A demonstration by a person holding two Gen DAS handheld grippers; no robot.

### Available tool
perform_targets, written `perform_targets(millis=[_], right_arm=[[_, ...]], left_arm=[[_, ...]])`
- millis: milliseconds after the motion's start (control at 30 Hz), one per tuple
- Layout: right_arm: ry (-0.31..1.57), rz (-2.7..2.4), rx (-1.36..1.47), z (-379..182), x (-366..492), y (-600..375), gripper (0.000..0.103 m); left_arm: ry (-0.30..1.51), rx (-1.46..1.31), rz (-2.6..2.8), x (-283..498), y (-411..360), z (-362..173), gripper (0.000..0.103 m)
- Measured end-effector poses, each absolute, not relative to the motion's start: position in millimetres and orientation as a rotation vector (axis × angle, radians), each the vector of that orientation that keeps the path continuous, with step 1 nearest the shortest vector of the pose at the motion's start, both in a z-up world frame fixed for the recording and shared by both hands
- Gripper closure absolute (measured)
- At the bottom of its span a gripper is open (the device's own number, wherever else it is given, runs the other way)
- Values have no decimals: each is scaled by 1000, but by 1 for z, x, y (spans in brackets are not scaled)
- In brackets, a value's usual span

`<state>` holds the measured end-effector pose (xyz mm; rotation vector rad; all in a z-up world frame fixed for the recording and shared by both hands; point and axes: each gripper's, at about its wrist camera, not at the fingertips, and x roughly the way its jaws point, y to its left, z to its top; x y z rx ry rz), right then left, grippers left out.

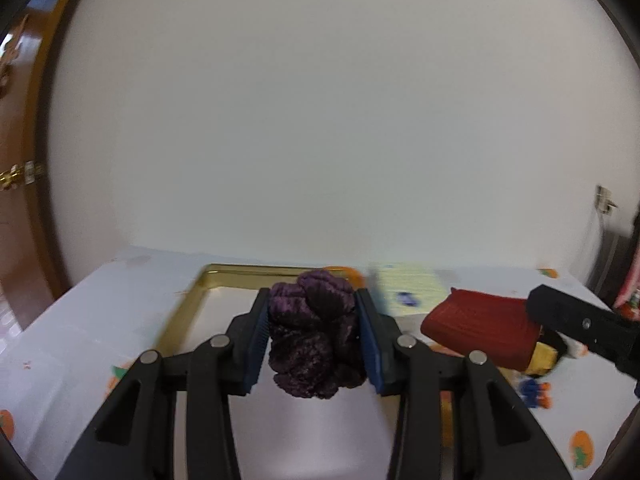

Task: Organize soft objects
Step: 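Carry the scrunchie and red pouch over the gold tray with both tools, then open both tools to drop the scrunchie and pouch into the tray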

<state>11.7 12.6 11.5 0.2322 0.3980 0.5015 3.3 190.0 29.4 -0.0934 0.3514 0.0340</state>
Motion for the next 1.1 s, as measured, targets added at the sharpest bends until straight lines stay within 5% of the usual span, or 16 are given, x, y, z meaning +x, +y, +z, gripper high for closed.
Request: perform_targets(millis=[500, 1100], right_arm=[[475, 524, 112, -28, 73, 121, 95], [515, 461, -16, -48, 77, 135, 94]], left_arm=[[512, -181, 241, 31, 251, 1, 63], [554, -145, 318, 36, 258, -16, 63]])
